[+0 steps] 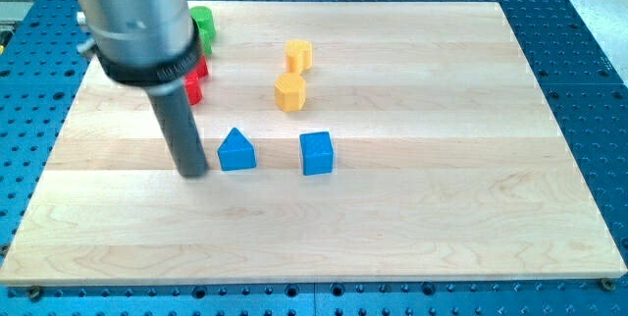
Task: Place blue blocks vertically below hexagon
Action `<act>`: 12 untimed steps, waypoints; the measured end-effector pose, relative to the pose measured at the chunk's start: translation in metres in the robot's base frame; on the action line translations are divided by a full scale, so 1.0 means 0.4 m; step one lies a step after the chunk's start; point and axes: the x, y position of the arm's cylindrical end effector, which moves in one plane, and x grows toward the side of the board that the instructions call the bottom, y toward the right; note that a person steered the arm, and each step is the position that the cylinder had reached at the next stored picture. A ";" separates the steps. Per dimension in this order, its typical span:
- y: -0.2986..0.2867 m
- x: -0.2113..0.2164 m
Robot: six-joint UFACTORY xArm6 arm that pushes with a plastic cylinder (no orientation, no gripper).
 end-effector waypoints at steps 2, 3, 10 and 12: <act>0.123 -0.120; 0.005 -0.048; 0.082 -0.167; 0.147 -0.187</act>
